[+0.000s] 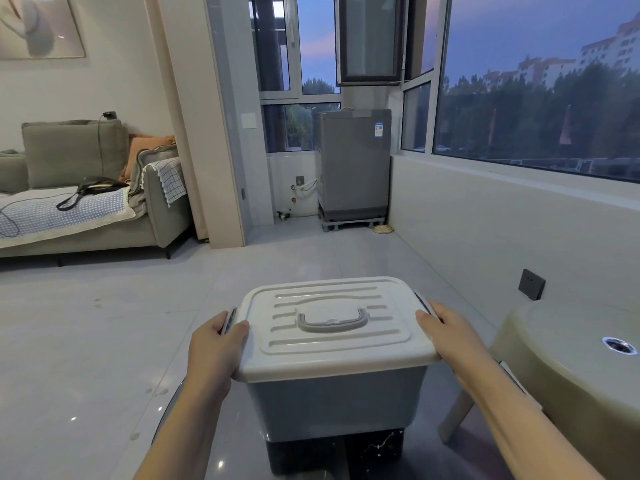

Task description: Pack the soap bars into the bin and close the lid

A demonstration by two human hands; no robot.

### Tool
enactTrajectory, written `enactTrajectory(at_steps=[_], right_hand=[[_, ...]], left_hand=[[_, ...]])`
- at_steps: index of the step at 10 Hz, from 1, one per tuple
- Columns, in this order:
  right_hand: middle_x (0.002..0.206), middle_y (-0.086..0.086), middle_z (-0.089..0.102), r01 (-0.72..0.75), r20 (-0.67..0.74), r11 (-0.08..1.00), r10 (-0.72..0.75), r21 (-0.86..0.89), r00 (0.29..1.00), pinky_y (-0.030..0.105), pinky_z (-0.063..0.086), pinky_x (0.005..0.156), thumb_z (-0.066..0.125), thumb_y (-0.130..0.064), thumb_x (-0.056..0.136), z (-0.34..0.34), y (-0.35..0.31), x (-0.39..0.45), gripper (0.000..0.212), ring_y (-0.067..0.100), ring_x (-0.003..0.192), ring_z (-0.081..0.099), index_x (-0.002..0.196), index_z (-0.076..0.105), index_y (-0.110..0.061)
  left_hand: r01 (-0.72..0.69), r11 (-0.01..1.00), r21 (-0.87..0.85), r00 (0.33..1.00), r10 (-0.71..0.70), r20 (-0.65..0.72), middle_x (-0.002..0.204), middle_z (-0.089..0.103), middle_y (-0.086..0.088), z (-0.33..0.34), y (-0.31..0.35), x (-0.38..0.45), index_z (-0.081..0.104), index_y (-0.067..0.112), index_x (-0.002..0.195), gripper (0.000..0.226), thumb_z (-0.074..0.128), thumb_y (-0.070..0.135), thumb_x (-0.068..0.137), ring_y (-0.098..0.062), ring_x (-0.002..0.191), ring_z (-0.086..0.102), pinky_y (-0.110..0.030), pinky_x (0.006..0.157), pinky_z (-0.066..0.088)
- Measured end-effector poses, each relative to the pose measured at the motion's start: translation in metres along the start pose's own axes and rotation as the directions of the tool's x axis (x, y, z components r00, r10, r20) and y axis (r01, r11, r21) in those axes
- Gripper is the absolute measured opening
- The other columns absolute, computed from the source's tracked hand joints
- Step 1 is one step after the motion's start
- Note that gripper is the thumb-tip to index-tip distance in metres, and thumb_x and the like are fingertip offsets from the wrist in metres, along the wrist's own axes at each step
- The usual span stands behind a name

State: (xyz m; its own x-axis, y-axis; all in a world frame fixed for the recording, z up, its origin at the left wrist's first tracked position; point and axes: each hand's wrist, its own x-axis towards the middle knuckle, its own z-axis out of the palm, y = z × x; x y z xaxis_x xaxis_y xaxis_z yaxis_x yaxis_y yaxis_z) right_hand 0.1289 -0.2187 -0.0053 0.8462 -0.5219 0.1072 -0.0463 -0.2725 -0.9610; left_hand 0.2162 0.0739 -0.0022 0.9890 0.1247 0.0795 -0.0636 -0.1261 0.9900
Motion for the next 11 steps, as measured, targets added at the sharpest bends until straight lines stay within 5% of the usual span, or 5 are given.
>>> enactTrajectory(at_steps=[2, 6, 8, 10, 11], right_hand=[[0.109, -0.002, 0.063, -0.018, 0.02, 1.0, 0.018, 0.01, 1.0, 0.028, 0.042, 0.067, 0.042, -0.018, 0.094, 0.009, -0.004, 0.007, 0.033, 0.017, 0.097, 0.056, 0.123, 0.057, -0.023], [0.109, -0.003, 0.061, -0.045, 0.073, 0.998, 0.048, -0.048, 0.996, 0.034, 0.046, 0.081, 0.042, -0.026, 0.094, 0.006, -0.01, 0.004, 0.034, 0.018, 0.101, 0.056, 0.126, 0.054, -0.019], [0.155, 0.003, 0.026, -0.136, 0.084, 0.988, 0.142, -0.076, 0.986, 0.041, 0.025, 0.113, 0.043, -0.037, 0.094, 0.004, -0.015, -0.003, 0.062, 0.024, 0.14, 0.027, 0.148, 0.02, -0.017], [0.117, 0.005, 0.063, 0.248, -0.198, 0.96, -0.22, 0.131, 0.955, 0.034, 0.047, 0.092, 0.053, -0.022, 0.089, -0.017, -0.075, -0.035, 0.032, 0.021, 0.106, 0.059, 0.12, 0.057, -0.022], [0.084, 0.0, 0.072, 0.494, -0.174, 0.739, -0.471, 0.459, 0.865, 0.022, 0.054, 0.065, 0.059, -0.021, 0.079, -0.048, -0.118, -0.068, 0.02, 0.013, 0.072, 0.067, 0.096, 0.069, -0.025]], left_hand=[[-0.045, 0.987, 0.155, 0.998, 0.049, -0.028, 0.069, 0.04, -0.012, 0.001, 0.003, 0.01, 0.051, -0.002, 0.07, 0.013, 0.049, 0.004, 0.081, -0.021, 0.067, 0.034, -0.034, 0.058, 0.028], [-0.036, 0.984, 0.177, 0.998, 0.043, -0.037, 0.074, 0.036, -0.011, 0.004, 0.004, 0.012, 0.047, 0.01, 0.072, 0.011, 0.046, 0.003, 0.08, -0.022, 0.069, 0.029, -0.034, 0.062, 0.024], [-0.062, 0.887, 0.457, 0.993, 0.1, -0.058, 0.089, 0.059, -0.017, 0.01, 0.012, 0.006, 0.058, -0.001, 0.094, 0.02, 0.043, 0.011, 0.088, -0.035, 0.085, 0.052, -0.039, 0.073, 0.042], [-0.278, 0.639, 0.717, 0.94, 0.334, 0.068, 0.152, 0.036, -0.009, 0.039, 0.032, -0.011, 0.042, 0.016, 0.141, 0.048, 0.042, 0.03, 0.095, -0.022, 0.142, 0.028, -0.049, 0.116, 0.009], [-0.402, 0.542, 0.738, 0.892, 0.415, 0.181, 0.155, 0.029, -0.01, 0.056, 0.036, -0.019, 0.041, 0.019, 0.141, 0.049, 0.042, 0.033, 0.095, -0.019, 0.145, 0.02, -0.049, 0.116, -0.001]])
